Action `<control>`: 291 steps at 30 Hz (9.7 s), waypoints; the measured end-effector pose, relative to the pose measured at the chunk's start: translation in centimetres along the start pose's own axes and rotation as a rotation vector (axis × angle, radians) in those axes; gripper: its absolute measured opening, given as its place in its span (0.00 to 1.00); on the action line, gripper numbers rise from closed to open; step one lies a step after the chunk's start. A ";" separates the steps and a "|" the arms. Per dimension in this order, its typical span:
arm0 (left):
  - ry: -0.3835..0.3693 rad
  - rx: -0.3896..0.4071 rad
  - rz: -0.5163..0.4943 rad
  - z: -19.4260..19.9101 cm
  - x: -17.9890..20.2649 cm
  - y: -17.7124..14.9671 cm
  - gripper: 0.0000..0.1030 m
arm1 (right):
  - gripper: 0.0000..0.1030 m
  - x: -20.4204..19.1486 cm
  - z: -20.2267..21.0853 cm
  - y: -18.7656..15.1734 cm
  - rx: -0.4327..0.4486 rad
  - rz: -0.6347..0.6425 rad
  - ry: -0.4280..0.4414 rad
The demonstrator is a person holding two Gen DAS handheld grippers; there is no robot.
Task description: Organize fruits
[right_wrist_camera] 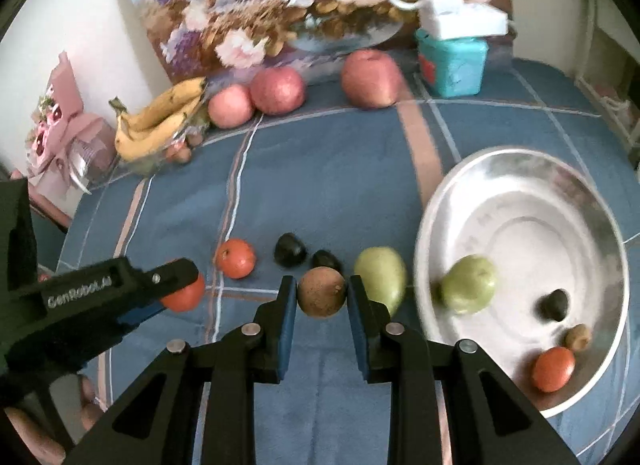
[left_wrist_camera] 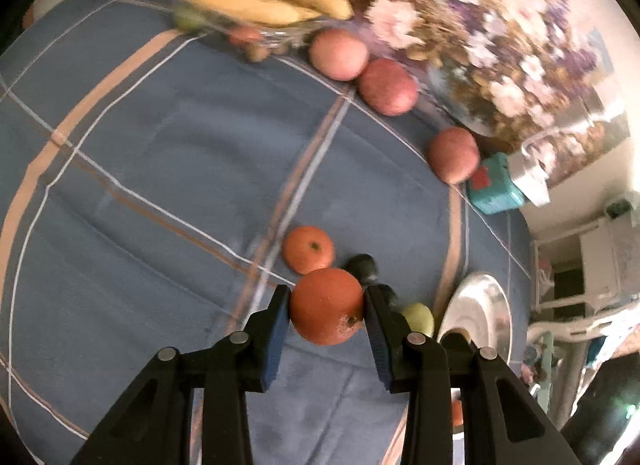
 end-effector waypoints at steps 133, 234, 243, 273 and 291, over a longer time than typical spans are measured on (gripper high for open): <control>0.385 0.095 -0.078 -0.7 -0.8 -1.3 1.00 | 0.92 1.9 0.6 -1.3 0.055 0.136 -0.214; 0.022 -0.102 -0.140 -7.4 -0.1 4.0 0.38 | 0.34 -2.3 -7.5 0.8 -0.153 0.188 -0.117; 0.026 -0.105 -0.147 -7.3 0.0 3.7 0.37 | 0.21 -2.7 -7.8 0.6 -0.149 0.236 -0.168; -0.006 0.004 -0.101 -2.2 0.3 3.4 0.36 | 0.21 -1.4 -2.3 1.1 -0.071 0.056 0.001; -0.034 -0.027 -0.440 -2.9 12.2 -4.1 0.36 | 0.21 12.8 3.0 1.0 0.022 -0.279 -0.200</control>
Point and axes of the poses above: each gripper's, at about its wrist camera, not at the fingertips, and z roughly against the way its jaws point, x to its right, y to its top, the point moved 3 cm from there along -z, roughly the way its jaws point, and after that the axes turned 4 degrees about y, right-handed, at the moved point
